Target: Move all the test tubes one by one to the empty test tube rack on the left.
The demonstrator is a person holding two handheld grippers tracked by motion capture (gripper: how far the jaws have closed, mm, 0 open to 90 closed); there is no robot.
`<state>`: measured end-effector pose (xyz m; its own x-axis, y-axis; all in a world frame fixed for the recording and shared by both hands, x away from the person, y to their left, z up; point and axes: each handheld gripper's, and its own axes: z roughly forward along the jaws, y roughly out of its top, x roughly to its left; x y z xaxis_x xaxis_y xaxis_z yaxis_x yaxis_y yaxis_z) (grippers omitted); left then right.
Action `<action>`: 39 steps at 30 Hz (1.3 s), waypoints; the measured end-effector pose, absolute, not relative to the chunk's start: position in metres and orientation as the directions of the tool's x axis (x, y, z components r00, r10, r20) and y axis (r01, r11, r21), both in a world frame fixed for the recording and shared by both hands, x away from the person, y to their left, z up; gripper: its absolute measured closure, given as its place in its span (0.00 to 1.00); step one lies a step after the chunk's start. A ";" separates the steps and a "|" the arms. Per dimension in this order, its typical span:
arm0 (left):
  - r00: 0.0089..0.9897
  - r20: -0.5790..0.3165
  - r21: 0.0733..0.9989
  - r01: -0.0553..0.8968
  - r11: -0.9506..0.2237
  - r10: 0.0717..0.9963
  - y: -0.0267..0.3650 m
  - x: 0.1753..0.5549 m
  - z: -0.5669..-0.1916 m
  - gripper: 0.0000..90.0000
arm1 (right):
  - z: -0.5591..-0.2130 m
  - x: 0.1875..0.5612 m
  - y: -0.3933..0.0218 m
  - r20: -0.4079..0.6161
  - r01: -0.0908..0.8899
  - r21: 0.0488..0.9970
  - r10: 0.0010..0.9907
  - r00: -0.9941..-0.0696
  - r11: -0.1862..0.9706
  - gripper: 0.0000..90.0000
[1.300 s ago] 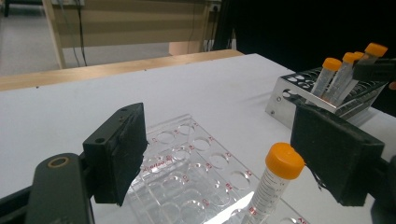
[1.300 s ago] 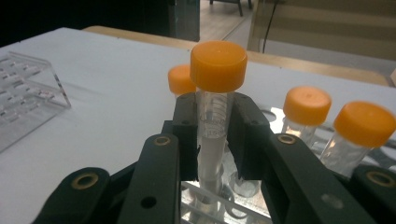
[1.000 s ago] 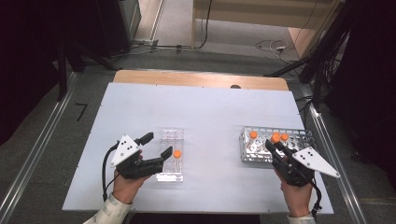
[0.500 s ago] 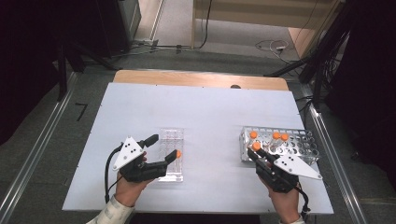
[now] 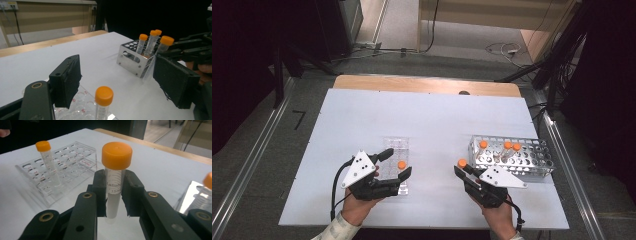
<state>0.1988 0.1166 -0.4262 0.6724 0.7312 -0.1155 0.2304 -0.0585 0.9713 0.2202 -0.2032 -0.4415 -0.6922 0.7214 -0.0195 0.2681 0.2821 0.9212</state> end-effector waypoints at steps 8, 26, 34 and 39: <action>0.728 -0.102 0.970 0.225 -0.095 0.678 0.097 0.196 -0.427 0.30 | -0.446 0.218 -0.184 -0.031 0.257 0.911 0.676 -0.736 0.322 0.80; 0.784 -0.076 0.963 0.219 -0.160 0.616 0.058 0.201 -0.438 0.44 | -0.454 0.212 -0.153 -0.027 0.251 0.894 0.602 -0.798 0.372 0.80; 0.793 -0.060 0.961 0.209 -0.179 0.606 0.055 0.200 -0.441 0.63 | -0.454 0.208 -0.147 -0.017 0.248 0.893 0.578 -0.816 0.376 0.80; 0.790 -0.056 0.961 0.208 -0.182 0.610 0.055 0.200 -0.443 0.67 | -0.454 0.208 -0.146 -0.014 0.247 0.894 0.573 -0.820 0.374 0.80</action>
